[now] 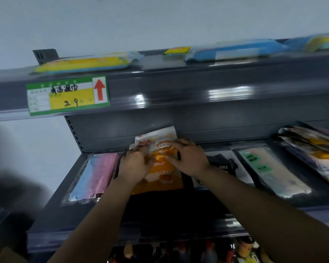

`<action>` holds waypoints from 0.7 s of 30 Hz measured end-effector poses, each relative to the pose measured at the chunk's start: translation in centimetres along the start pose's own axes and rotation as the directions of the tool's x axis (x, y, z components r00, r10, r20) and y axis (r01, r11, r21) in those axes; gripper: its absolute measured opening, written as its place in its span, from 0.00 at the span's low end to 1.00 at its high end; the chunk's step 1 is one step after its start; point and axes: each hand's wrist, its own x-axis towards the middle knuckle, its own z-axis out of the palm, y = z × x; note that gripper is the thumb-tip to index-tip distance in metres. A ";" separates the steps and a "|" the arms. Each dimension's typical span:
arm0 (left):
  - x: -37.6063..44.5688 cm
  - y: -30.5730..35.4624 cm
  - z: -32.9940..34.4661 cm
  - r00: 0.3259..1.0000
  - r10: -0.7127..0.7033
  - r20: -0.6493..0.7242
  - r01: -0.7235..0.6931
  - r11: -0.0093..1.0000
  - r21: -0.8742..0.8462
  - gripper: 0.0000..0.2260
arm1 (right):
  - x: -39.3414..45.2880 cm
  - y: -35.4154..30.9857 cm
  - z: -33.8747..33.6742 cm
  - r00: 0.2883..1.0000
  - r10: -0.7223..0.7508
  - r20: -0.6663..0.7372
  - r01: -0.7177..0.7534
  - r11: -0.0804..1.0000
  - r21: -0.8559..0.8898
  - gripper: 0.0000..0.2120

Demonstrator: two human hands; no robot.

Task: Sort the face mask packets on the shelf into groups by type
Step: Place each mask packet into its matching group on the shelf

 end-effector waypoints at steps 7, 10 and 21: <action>-0.6 6.6 0.2 0.991 0.104 -0.087 -0.093 0.988 0.123 0.18 | -4.4 2.9 -2.7 0.999 0.034 -0.034 -0.037 0.996 -0.082 0.26; -1.3 11.1 0.6 0.983 0.172 -0.056 -0.161 0.973 0.166 0.20 | -6.8 5.1 -4.5 0.992 0.063 -0.107 -0.074 0.992 -0.102 0.27; -4.8 27.8 4.6 0.926 0.369 0.084 -0.378 0.893 0.243 0.22 | -18.5 15.1 -12.0 0.967 0.231 -0.107 -0.255 0.882 -0.396 0.25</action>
